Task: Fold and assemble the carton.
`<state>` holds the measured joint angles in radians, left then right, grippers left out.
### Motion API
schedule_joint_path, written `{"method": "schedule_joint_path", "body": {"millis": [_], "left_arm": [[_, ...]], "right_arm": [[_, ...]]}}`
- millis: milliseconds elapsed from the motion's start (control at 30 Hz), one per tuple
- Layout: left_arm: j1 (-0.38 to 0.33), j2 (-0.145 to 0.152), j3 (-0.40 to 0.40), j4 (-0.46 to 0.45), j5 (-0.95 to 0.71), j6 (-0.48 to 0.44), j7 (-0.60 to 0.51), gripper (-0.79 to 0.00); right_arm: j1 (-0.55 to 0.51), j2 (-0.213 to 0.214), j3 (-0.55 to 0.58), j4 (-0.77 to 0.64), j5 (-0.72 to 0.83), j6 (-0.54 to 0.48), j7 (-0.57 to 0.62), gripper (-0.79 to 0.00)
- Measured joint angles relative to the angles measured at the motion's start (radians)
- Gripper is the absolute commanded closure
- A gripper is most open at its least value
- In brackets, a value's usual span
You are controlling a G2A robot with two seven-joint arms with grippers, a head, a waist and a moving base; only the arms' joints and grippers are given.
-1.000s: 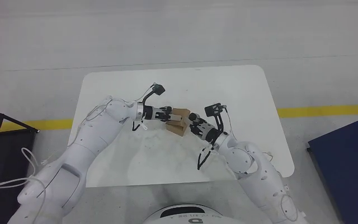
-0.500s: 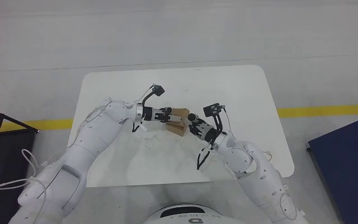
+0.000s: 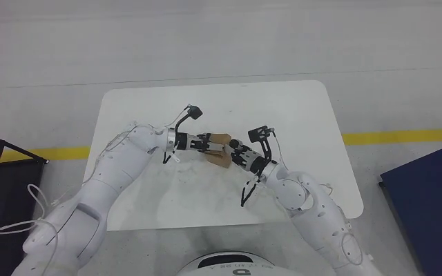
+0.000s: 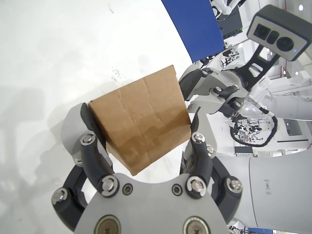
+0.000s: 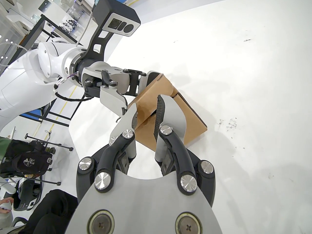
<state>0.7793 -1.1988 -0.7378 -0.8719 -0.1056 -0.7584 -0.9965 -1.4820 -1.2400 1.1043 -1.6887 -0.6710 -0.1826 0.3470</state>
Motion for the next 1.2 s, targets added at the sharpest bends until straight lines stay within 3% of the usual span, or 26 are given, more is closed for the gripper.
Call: {"method": "schedule_joint_path", "body": {"millis": [433,1200], "left_arm": [[0.009,0.004,-0.014,0.006,-0.007,-0.006,0.003,-0.785],[0.003,-0.005,-0.009,0.016,-0.004,-0.006,0.001,-0.785]], "right_arm": [[-0.061,0.014,0.073,-0.036,0.005,0.030,-0.016,-0.271],[-0.044,0.015,0.080,-0.001,0.039,0.025,-0.013,-0.252]]}}
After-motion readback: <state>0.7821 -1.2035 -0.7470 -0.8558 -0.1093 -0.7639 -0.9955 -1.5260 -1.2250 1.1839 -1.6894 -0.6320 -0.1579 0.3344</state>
